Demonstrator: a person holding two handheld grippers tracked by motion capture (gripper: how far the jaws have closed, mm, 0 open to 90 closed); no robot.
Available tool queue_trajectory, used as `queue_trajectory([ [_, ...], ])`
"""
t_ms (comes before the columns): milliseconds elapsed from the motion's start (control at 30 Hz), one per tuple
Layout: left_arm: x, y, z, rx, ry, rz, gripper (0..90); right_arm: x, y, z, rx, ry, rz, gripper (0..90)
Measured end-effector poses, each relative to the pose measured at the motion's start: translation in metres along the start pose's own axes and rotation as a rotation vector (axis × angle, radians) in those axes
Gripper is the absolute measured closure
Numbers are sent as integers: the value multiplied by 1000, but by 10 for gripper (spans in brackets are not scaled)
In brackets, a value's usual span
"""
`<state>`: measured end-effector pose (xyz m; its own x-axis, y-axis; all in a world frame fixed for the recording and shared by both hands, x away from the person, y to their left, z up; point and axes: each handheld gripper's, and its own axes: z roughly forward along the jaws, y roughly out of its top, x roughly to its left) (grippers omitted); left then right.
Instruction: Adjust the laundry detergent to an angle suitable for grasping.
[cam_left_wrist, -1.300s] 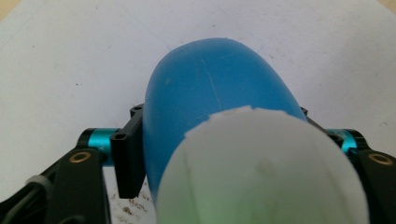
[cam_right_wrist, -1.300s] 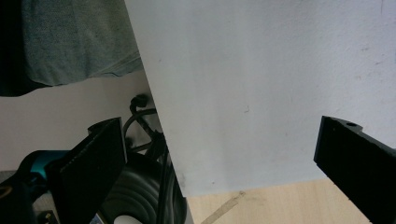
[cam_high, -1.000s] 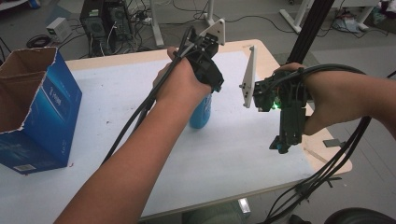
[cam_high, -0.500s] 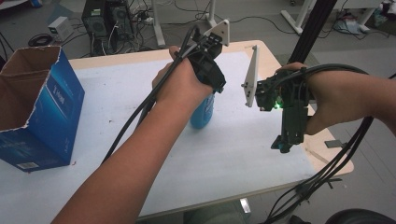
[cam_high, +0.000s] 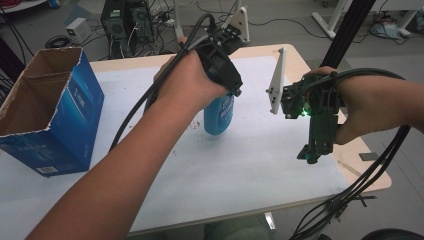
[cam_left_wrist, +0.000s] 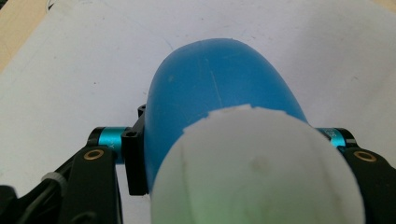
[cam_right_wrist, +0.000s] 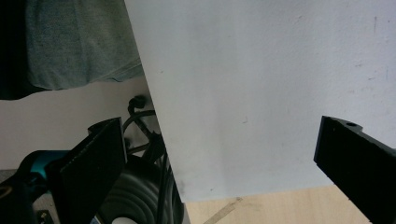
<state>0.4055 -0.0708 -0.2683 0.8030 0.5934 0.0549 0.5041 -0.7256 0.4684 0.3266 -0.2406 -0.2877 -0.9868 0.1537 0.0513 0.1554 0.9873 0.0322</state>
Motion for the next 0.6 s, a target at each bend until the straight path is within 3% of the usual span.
queue_trajectory([
  [333,7,-17,-26,-6,-60,147,373,-3,8,0,7,1,-7,14],
  [600,20,-34,-41,4,-132,235,373,-4,16,-1,9,-2,-23,14],
])
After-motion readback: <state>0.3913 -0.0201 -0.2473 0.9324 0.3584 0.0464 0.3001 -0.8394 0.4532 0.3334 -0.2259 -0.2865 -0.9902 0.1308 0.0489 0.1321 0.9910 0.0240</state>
